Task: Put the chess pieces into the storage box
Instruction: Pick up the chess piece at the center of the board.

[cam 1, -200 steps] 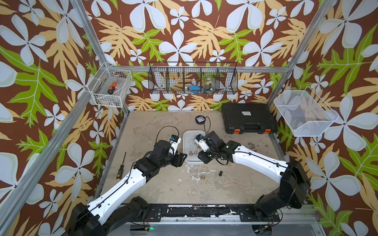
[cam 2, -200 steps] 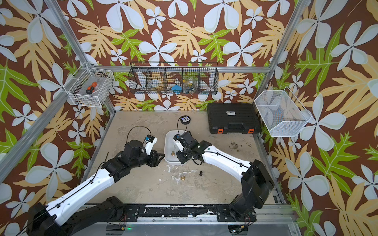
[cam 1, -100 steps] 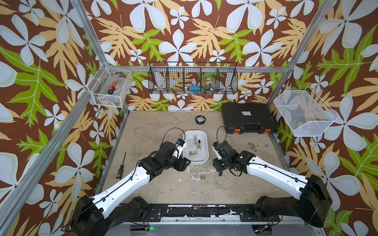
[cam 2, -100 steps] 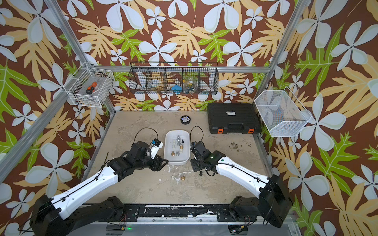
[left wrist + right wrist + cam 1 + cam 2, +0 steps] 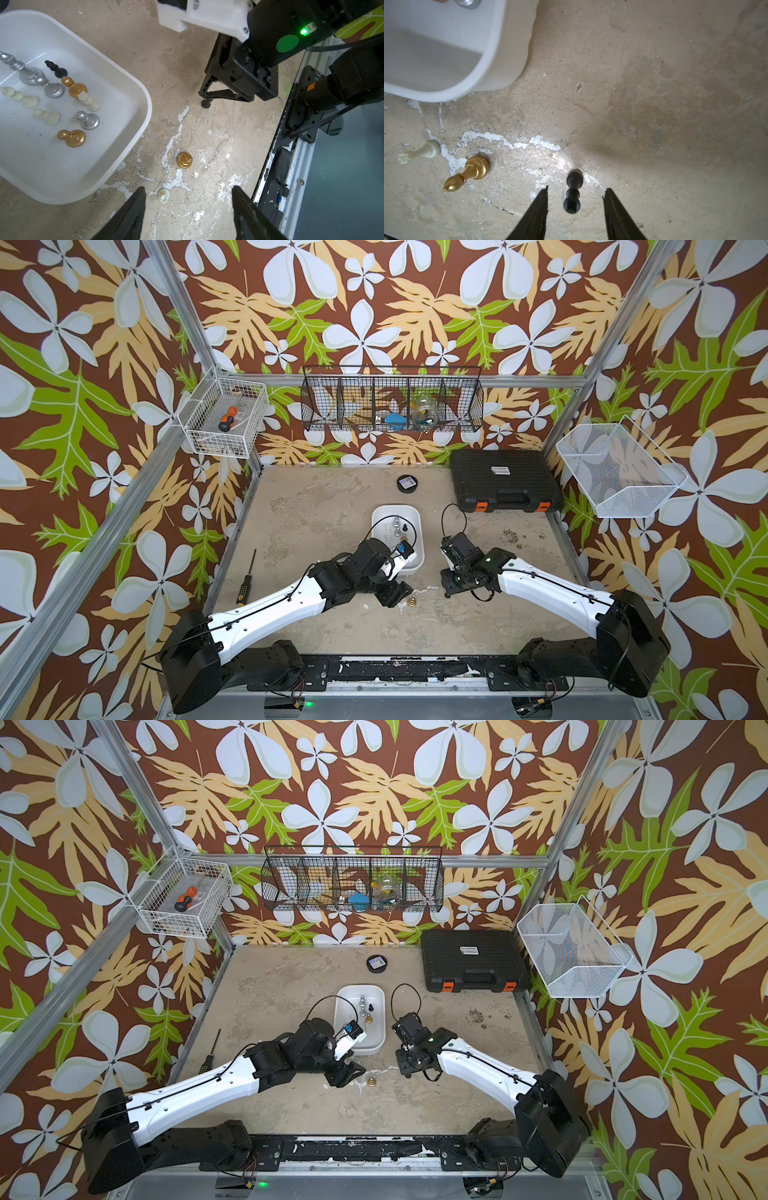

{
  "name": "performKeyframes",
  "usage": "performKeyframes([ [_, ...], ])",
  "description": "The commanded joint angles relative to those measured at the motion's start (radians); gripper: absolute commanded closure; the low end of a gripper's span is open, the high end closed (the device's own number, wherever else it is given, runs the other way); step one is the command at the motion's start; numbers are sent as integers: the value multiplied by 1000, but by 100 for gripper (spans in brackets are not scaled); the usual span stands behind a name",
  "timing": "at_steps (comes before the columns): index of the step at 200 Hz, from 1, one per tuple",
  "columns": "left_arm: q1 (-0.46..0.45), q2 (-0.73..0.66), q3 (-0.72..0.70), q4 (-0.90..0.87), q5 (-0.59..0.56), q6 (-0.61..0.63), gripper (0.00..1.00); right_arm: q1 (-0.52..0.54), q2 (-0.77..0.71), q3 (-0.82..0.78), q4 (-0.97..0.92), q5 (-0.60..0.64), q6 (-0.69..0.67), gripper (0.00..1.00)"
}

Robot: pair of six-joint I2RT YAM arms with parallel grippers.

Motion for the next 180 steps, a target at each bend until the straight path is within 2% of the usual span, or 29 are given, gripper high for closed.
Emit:
performKeyframes([
  [1,-5,5,-3,27,14,31,33,-6,15,-14,16,10,8,55],
  [114,-9,10,-15,47,-18,34,33,-19,12,-52,69,-60,-10,71],
  [180,-8,5,-18,42,-29,34,32,-19,15,-61,72,-69,-16,74],
])
